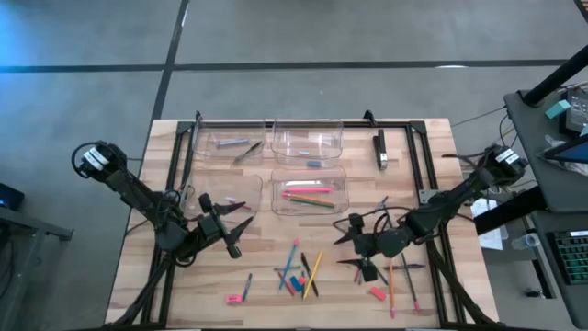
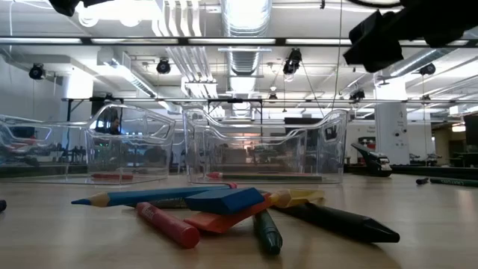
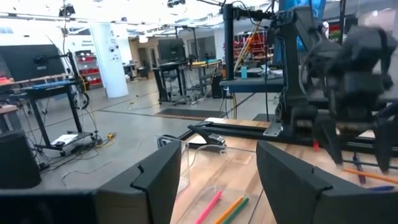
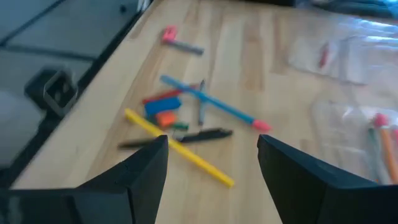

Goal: Sort crayons/erasers/pens/pencils in bins
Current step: Put the yellow pencil into the bottom right transparent bin

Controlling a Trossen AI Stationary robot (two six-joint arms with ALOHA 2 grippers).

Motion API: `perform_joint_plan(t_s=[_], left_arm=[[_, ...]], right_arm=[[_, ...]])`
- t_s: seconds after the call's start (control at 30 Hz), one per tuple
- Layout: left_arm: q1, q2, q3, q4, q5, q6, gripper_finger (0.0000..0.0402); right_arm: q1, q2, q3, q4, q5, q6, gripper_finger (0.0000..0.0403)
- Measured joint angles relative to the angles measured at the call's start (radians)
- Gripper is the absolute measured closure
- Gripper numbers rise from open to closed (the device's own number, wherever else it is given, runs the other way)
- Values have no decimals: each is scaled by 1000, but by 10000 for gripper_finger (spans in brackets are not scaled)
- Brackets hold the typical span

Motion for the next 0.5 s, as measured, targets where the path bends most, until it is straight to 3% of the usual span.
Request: perform_joint_plan(t_s=[0.2,0.33,0.5], left_arm=[[13,0,-3,0,0,-9,208],[13,3,-5,0,1,-9,208],[13,5,-6,-1,1,-2,208]], right_arm=[[-2,148,38,111,-136,-124,165],[-5,245,98,109,-153,-177,165],[-46,345,167,99,-278,-178,166]])
